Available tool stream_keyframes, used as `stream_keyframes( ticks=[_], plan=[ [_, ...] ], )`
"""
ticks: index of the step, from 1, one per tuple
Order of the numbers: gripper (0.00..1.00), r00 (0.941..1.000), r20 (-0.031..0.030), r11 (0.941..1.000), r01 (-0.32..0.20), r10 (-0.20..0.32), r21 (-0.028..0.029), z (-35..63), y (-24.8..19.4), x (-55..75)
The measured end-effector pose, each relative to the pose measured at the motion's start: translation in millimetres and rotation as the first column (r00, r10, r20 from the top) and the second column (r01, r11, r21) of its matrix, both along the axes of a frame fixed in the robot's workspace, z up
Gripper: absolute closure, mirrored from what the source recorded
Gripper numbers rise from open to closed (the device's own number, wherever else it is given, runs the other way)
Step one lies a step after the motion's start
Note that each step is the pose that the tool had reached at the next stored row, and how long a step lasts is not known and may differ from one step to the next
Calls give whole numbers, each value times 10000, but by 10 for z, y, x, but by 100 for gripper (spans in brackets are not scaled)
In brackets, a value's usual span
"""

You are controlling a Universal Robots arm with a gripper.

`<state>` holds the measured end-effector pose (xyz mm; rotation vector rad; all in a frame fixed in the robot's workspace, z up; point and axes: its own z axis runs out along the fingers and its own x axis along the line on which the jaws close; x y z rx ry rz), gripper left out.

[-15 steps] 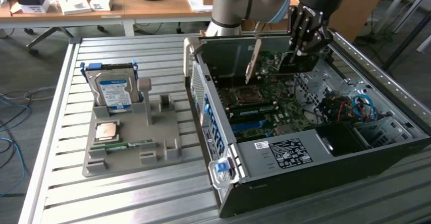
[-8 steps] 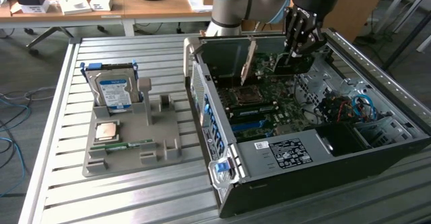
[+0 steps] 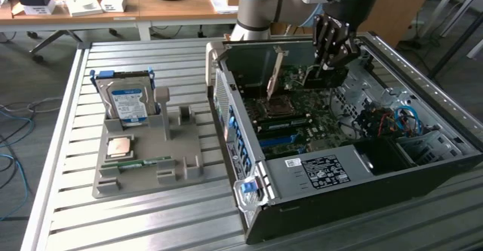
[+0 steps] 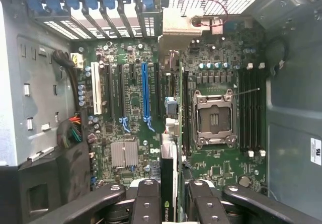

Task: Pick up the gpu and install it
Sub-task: 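Insert the gpu into the slot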

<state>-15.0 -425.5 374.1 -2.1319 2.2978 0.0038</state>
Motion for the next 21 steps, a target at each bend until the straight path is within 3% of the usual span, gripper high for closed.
stream_keyframes(
  ticks=[7, 17, 21],
  plan=[
    [74, 10000, 5, 10000, -1, 1, 3, -26, -8, -3],
    [74, 10000, 4, 10000, -1, 1, 1, -25, -156, -15],
    [74, 10000, 4, 10000, 0, 0, 1, -26, -164, -16]
  ],
)
